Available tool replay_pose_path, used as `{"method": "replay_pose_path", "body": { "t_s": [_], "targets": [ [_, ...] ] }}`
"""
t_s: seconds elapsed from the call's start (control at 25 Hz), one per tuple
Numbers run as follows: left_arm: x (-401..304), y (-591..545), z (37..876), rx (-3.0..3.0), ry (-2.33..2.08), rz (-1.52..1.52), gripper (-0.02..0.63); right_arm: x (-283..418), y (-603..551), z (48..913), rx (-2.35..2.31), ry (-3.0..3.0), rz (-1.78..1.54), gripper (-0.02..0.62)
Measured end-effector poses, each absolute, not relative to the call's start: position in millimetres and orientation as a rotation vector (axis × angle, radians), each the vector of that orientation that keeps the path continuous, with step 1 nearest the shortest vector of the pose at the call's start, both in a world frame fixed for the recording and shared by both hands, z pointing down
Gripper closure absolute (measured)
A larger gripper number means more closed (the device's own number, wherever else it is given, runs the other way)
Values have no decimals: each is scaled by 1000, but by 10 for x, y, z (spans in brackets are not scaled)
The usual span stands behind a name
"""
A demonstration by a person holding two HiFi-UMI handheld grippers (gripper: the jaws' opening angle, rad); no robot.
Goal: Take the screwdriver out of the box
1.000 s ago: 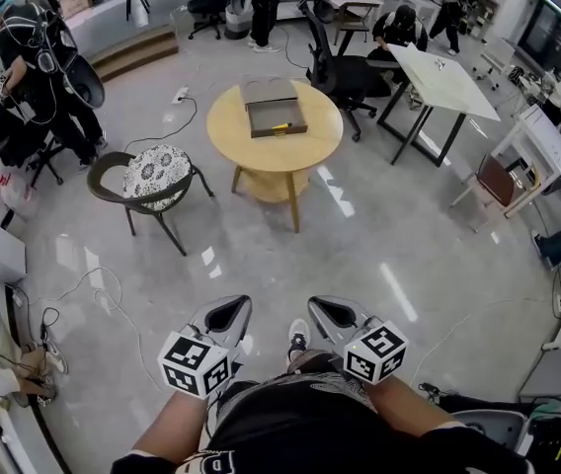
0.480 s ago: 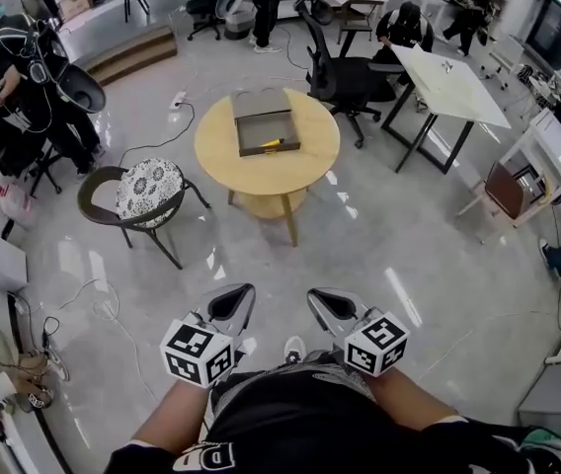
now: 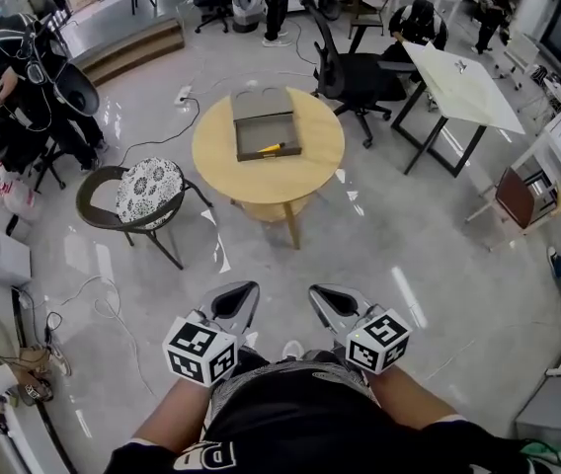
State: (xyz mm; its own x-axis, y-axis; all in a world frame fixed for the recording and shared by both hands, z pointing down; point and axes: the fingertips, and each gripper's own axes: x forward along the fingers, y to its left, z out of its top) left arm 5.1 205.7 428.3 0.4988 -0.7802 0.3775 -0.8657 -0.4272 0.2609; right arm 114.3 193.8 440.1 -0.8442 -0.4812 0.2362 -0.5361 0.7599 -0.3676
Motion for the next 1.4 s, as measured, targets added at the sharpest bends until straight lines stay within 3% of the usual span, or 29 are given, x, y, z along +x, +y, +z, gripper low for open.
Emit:
{"method": "replay_pose_path", "body": {
  "t_s": [0.84,1.4],
  "targets": [
    [32,1055,4543,2320,-1300,288,547,1209,1119,4736,877,-2749,702,595],
    [-541,-600,4455,2394,-1204,324,547,571,-373,4690,939,-2686,693,595]
  ]
}}
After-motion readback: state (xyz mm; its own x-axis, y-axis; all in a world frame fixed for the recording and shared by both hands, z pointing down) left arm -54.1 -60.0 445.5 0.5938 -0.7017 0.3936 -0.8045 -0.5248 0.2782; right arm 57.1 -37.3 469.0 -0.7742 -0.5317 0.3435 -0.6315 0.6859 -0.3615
